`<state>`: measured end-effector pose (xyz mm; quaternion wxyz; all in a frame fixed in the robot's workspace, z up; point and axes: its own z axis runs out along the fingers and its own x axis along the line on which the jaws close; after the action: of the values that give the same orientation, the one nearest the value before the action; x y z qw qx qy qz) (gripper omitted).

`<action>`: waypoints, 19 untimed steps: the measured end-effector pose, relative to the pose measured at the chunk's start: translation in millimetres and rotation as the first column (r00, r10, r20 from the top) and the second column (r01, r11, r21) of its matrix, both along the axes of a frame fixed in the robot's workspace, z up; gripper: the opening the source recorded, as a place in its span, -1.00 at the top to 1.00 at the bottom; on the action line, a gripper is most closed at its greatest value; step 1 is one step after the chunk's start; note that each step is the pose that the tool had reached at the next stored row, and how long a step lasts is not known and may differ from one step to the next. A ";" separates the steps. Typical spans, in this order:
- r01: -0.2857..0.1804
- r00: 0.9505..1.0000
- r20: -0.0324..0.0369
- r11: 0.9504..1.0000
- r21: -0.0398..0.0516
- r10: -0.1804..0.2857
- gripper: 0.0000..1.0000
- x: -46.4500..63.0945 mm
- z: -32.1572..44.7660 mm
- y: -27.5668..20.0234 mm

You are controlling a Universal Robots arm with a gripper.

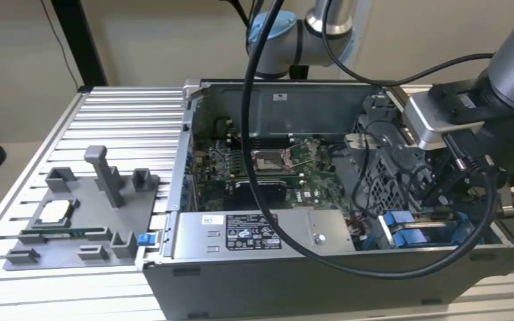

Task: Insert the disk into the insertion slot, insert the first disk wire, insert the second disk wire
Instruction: 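Insert the second disk wire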

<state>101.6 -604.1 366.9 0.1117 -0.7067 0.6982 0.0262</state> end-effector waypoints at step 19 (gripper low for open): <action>0.005 0.997 0.078 1.000 -0.007 -0.004 1.00 0.0 -11.4 0.4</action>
<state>101.6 -603.7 355.6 0.1364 -0.7060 0.6949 -0.0039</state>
